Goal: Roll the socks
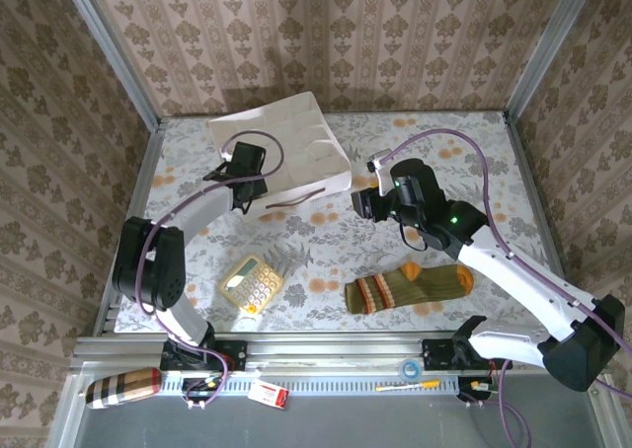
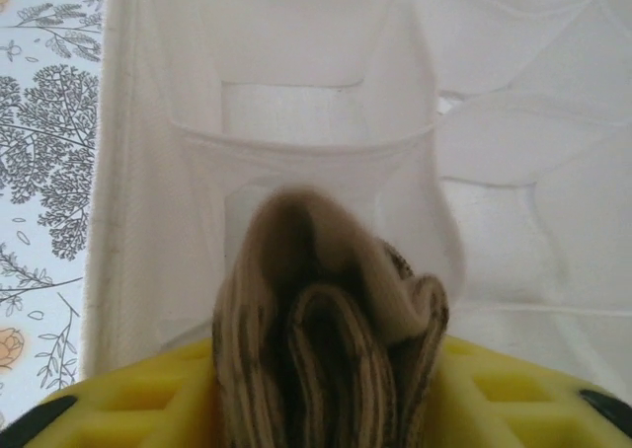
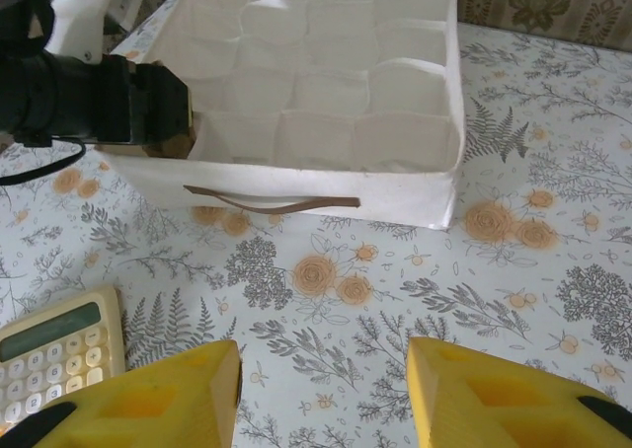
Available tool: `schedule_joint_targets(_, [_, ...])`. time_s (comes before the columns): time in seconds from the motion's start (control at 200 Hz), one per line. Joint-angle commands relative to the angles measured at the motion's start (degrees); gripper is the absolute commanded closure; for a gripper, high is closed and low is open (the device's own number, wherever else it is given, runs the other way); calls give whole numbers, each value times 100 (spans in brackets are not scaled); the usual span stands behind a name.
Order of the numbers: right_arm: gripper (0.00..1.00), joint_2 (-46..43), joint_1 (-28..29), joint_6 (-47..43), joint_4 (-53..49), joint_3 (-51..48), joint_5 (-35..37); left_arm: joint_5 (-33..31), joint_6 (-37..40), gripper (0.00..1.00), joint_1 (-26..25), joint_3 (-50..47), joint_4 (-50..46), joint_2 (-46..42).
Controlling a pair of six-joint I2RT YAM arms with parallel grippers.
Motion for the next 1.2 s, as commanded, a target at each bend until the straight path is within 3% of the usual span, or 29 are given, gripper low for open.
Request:
schedule_joint_targets(0.0, [52,71,-21,-57,-115,133,-98,-147,-27,43,-15,198,-337,-361])
schedule_joint_targets(0.18, [52,161,-21,-83,-116,164,-104,-18,-135,37,-10,660,-920,-467])
schedule_joint_targets(0.36, [55,181,-30,17,-229,139,173,406,-333,47,56,937,-1203,-717])
schedule_joint_targets(0.43, [57,163,-38,246,-378,94,514,1325,-163,53,42,1010,-1008,-755])
schedule_joint_targets(0.525, [60,140,-112,1130,-912,18,1270,3271,170,61,-139,1068,-492,-597])
schedule_joint_targets(0.58, [62,124,-226,1728,-1404,-53,1537,4160,385,66,-469,1147,-268,-446])
schedule_joint_targets(0.675, [63,86,-511,2683,-2151,-276,1730,5006,894,67,-1187,1484,-507,-24])
schedule_joint_targets(0.77, [63,-49,-915,3713,-2582,-760,1476,5304,1388,69,-1859,1814,-1093,439])
schedule_joint_targets(0.975, [53,-478,-1217,5221,-2006,-2075,696,5307,2537,71,-3094,2409,-2064,1311])
schedule_joint_targets(1.085, [51,-440,-1431,5499,-1554,-2531,397,5265,2704,73,-3461,2668,-2259,1733])
schedule_joint_targets(1.195, [49,-295,-1573,5682,-1151,-2800,208,5196,2373,73,-3528,2582,-1931,1836])
